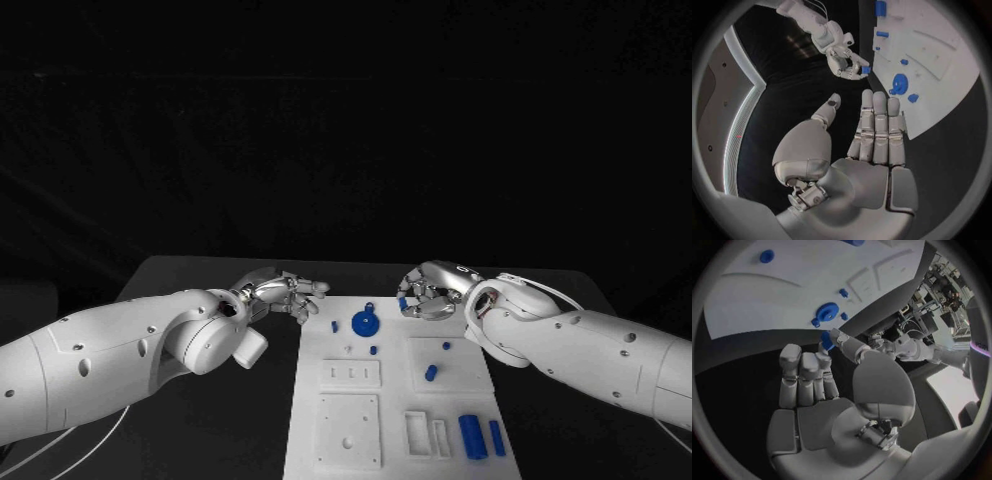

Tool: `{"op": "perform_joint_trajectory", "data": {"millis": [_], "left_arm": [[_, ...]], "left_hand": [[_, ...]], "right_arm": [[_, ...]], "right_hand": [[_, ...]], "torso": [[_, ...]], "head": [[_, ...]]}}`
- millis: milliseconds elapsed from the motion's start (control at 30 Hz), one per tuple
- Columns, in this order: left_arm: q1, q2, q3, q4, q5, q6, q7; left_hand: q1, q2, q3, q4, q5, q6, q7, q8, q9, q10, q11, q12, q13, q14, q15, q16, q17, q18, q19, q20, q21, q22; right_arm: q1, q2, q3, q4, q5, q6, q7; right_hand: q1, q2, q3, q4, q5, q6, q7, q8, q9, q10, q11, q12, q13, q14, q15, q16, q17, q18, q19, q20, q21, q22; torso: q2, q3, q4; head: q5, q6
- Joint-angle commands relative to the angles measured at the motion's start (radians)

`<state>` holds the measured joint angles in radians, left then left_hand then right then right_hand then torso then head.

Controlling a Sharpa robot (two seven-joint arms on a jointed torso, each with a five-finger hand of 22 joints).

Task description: Assemble the parts on the task board

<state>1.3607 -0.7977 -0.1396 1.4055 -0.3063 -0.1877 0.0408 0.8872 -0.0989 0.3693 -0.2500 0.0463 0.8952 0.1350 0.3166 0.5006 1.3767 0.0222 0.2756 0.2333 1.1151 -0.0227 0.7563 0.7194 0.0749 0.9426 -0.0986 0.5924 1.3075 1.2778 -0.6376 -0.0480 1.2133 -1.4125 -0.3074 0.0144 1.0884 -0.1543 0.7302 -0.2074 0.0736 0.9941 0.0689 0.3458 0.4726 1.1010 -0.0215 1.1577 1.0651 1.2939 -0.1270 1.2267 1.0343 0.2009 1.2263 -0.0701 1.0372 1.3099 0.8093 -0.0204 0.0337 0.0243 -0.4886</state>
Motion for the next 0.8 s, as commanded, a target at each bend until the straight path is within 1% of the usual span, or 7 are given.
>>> {"op": "perform_joint_trajectory", "data": {"millis": [33,167,233,333,467,600,800], "left_arm": [[0.002,0.004,0.000,0.014,-0.075,0.036,-0.090],[0.001,0.010,0.000,0.024,-0.051,0.045,-0.104],[0.001,0.010,0.000,0.030,-0.033,0.062,-0.095],[0.001,0.016,-0.001,0.035,-0.033,0.070,-0.093],[0.001,0.024,-0.001,0.036,-0.033,0.060,-0.104],[0.001,0.030,-0.002,0.040,-0.042,0.031,-0.131],[0.001,0.035,-0.002,0.047,-0.075,0.003,-0.193]], "left_hand": [[-0.012,-0.001,-0.002,0.005,0.003,0.003,-0.006,-0.007,-0.002,0.011,-0.003,0.022,0.026,-0.003,-0.013,0.033,0.021,0.005,0.001,-0.012,0.024,0.026],[-0.046,-0.026,-0.007,0.022,0.003,0.016,-0.013,-0.008,0.000,0.004,-0.011,0.055,0.069,-0.009,-0.024,0.073,0.044,0.002,-0.002,-0.028,0.057,0.025],[-0.051,-0.028,-0.002,0.025,0.003,0.021,-0.016,-0.010,0.000,-0.005,-0.011,0.070,0.090,-0.014,-0.027,0.086,0.049,-0.001,-0.006,-0.034,0.071,0.024],[-0.052,-0.017,0.004,0.027,0.003,0.030,-0.017,-0.008,0.001,-0.010,-0.014,0.081,0.106,-0.015,-0.029,0.094,0.051,-0.004,-0.009,-0.038,0.081,0.023],[-0.064,-0.002,0.005,0.028,0.003,0.037,-0.019,-0.010,0.000,-0.019,-0.016,0.090,0.125,-0.019,-0.030,0.102,0.051,-0.008,-0.015,-0.043,0.092,0.022],[-0.072,0.000,0.005,0.027,0.003,0.030,-0.017,-0.019,-0.003,-0.028,-0.013,0.094,0.138,-0.023,-0.030,0.105,0.049,-0.011,-0.021,-0.046,0.098,0.020],[-0.086,-0.007,0.006,0.029,0.003,0.007,-0.009,-0.038,-0.013,-0.038,-0.007,0.100,0.156,-0.027,-0.030,0.109,0.046,-0.014,-0.028,-0.049,0.107,0.019]], "right_arm": [[0.001,0.018,0.000,0.023,-0.125,0.031,-0.075],[0.000,0.038,0.000,0.046,-0.154,0.029,-0.100],[0.000,0.046,0.000,0.057,-0.165,0.027,-0.105],[0.000,0.055,0.000,0.074,-0.185,0.017,-0.124],[-0.002,0.065,0.000,0.092,-0.195,0.010,-0.143],[-0.004,0.073,0.000,0.114,-0.197,0.007,-0.155],[-0.008,0.079,0.000,0.142,-0.204,-0.013,-0.178]], "right_hand": [[0.004,-0.013,0.011,0.000,0.013,0.031,0.021,0.003,0.024,0.008,-0.001,0.000,-0.001,0.008,-0.003,-0.002,0.000,0.061,0.010,-0.004,-0.001,0.008],[-0.004,-0.021,0.010,0.006,0.010,0.031,0.021,0.003,0.026,0.010,-0.001,-0.001,-0.001,0.010,-0.003,-0.002,0.001,0.061,0.013,-0.004,-0.001,0.007],[0.001,-0.025,0.016,0.007,0.004,0.032,0.020,0.002,0.027,0.011,-0.001,-0.001,-0.002,0.011,-0.003,-0.003,0.001,0.061,0.015,-0.005,-0.002,0.007],[0.003,-0.028,0.018,0.006,0.004,0.032,0.020,0.002,0.027,0.011,-0.001,-0.002,-0.002,0.011,-0.003,-0.003,0.001,0.061,0.015,-0.005,-0.003,0.006],[0.003,-0.029,0.020,0.007,0.002,0.033,0.020,0.002,0.028,0.012,-0.001,-0.002,-0.002,0.012,-0.003,-0.003,0.001,0.061,0.016,-0.005,-0.003,0.006],[0.003,-0.031,0.022,0.009,0.001,0.033,0.020,0.002,0.029,0.013,-0.001,-0.002,-0.003,0.013,-0.003,-0.003,0.001,0.061,0.017,-0.005,-0.003,0.006],[0.002,-0.034,0.024,0.013,0.001,0.034,0.020,0.001,0.029,0.014,-0.001,-0.003,-0.003,0.014,-0.003,-0.004,0.001,0.061,0.019,-0.005,-0.003,0.006]], "torso": [[-0.002,0.0009,-0.0009],[0.000,0.0013,-0.0013],[0.000,0.0008,0.0007],[0.001,-0.0011,0.0024],[0.002,-0.0015,0.0015],[0.002,-0.0003,-0.0018],[0.002,-0.0003,-0.0020]], "head": [[0.016,0.003],[0.026,0.005],[0.031,0.004],[0.036,0.003],[0.039,-0.001],[0.049,-0.004],[0.050,-0.010]]}}
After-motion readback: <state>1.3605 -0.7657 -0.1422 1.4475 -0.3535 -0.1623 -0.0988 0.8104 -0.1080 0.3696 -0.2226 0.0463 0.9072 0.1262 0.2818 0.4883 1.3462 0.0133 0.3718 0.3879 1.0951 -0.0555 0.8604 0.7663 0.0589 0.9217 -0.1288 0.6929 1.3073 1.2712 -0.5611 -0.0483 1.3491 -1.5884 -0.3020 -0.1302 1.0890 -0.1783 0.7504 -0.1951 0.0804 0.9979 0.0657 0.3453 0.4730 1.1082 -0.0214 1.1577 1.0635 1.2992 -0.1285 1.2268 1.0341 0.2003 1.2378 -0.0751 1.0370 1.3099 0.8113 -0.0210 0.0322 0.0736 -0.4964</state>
